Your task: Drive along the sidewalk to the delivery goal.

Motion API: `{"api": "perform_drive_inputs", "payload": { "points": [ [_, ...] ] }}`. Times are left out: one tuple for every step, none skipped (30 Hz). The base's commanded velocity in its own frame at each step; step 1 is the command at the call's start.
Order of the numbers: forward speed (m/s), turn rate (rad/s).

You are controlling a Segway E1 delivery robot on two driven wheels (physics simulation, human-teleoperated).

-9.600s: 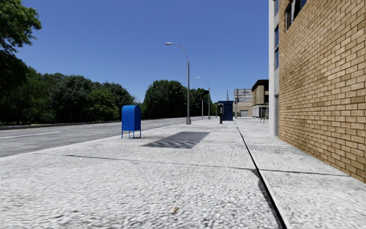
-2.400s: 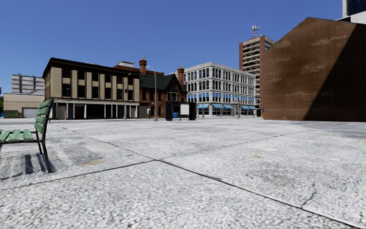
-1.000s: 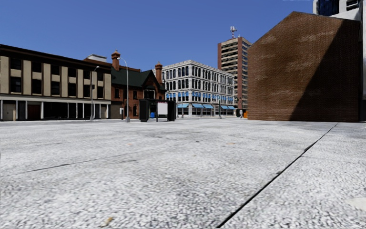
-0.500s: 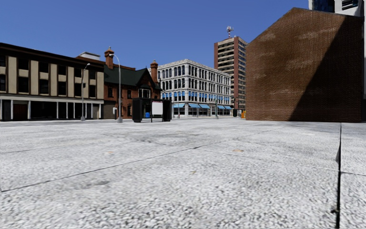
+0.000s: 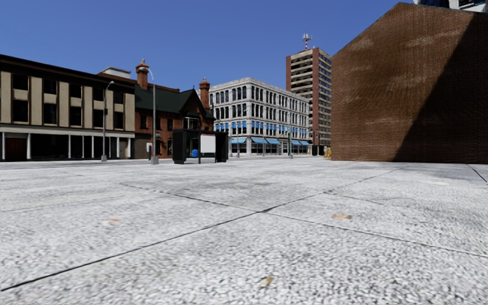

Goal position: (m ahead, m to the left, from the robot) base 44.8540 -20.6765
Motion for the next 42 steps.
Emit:
{"api": "perform_drive_inputs", "payload": {
  "points": [
    [2.0,0.0],
    [2.0,0.0],
    [2.0,0.0],
    [2.0,0.0],
    [2.0,0.0],
    [2.0,0.0],
    [2.0,0.0],
    [2.0,0.0],
    [2.0,0.0],
    [2.0,0.0],
    [2.0,0.0],
    [2.0,0.0],
    [2.0,0.0],
    [2.0,0.0],
    [2.0,0.0],
    [2.0,0.0],
    [2.0,0.0],
    [2.0,0.0],
    [2.0,0.0],
    [2.0,0.0],
    [2.0,0.0],
    [2.0,0.0],
    [2.0,0.0],
    [2.0,0.0],
    [2.0,0.0],
    [2.0,0.0],
    [2.0,0.0],
    [2.0,0.0],
    [2.0,0.0],
    [2.0,0.0],
    [2.0,0.0],
    [2.0,0.0],
    [2.0,0.0],
    [2.0,0.0],
    [2.0,0.0],
    [2.0,0.0],
    [2.0,0.0],
    [2.0,0.0],
    [2.0,0.0],
    [2.0,0.0],
    [2.0,0.0],
    [2.0,0.0]
  ]
}}
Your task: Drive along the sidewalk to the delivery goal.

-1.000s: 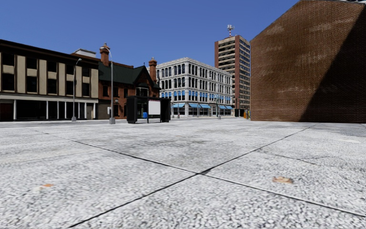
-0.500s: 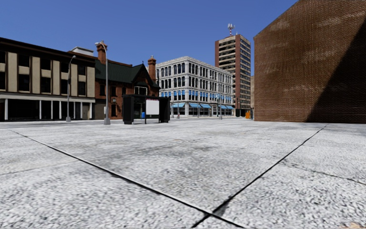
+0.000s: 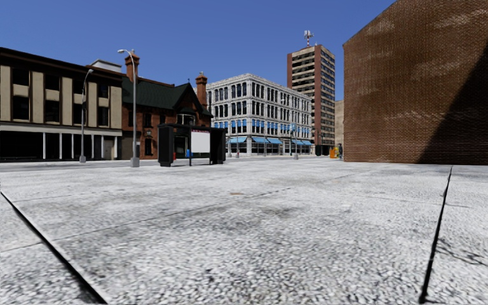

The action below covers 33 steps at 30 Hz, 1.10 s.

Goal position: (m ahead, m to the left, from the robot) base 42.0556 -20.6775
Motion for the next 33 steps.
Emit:
{"api": "perform_drive_inputs", "payload": {
  "points": [
    [2.0,0.0],
    [2.0,0.0],
    [2.0,0.0],
    [2.0,0.0],
    [2.0,0.0],
    [2.0,0.0],
    [2.0,0.0],
    [2.0,0.0],
    [2.0,0.0],
    [2.0,0.0],
    [2.0,0.0],
    [2.0,0.0],
    [2.0,0.0],
    [2.0,0.0],
    [2.0,0.0],
    [2.0,0.0],
    [2.0,0.0],
    [2.0,0.0],
    [2.0,0.0],
    [2.0,0.0],
    [2.0,0.0],
    [2.0,0.0],
    [2.0,0.0],
    [2.0,0.0],
    [2.0,0.0],
    [2.0,0.0],
    [2.0,0.0],
    [2.0,0.0],
    [2.0,0.0],
    [2.0,0.0],
    [2.0,0.0],
    [2.0,0.0],
    [2.0,0.0]
  ]
}}
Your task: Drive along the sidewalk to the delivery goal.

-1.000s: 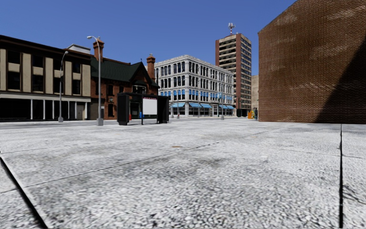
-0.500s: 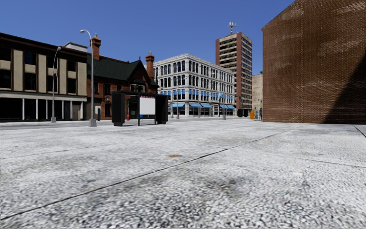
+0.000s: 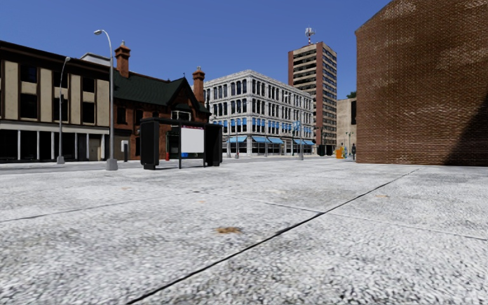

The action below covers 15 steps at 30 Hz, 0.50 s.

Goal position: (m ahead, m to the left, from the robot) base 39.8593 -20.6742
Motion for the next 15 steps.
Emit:
{"api": "perform_drive_inputs", "payload": {
  "points": [
    [2.0,0.0],
    [2.0,0.0],
    [2.0,0.0],
    [2.0,0.0],
    [2.0,0.0],
    [2.0,0.0],
    [2.0,0.0],
    [2.0,0.0],
    [2.0,0.0],
    [2.0,0.0],
    [2.0,0.0],
    [2.0,0.0],
    [2.0,0.0],
    [2.0,0.0],
    [2.0,0.0]
  ]
}}
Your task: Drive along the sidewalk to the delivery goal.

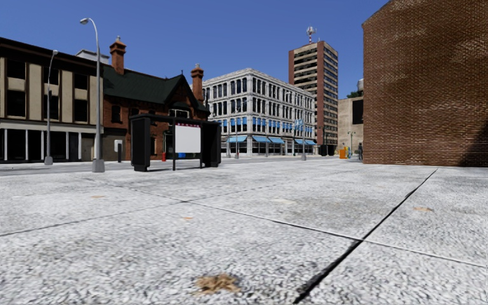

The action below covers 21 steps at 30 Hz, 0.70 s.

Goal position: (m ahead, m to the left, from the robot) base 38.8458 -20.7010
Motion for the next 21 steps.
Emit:
{"api": "perform_drive_inputs", "payload": {
  "points": [
    [2.0,0.0],
    [2.0,0.0],
    [2.0,0.0],
    [2.0,0.0],
    [2.0,0.0],
    [2.0,0.0],
    [2.0,0.0],
    [2.0,0.0],
    [2.0,0.0],
    [2.0,0.0],
    [2.0,0.0],
    [2.0,0.0],
    [2.0,0.0],
    [2.0,0.0],
    [2.0,0.0],
    [2.0,0.0],
    [2.0,0.0],
    [2.0,0.0],
    [2.0,0.0],
    [2.0,0.0],
    [2.0,0.0]
  ]
}}
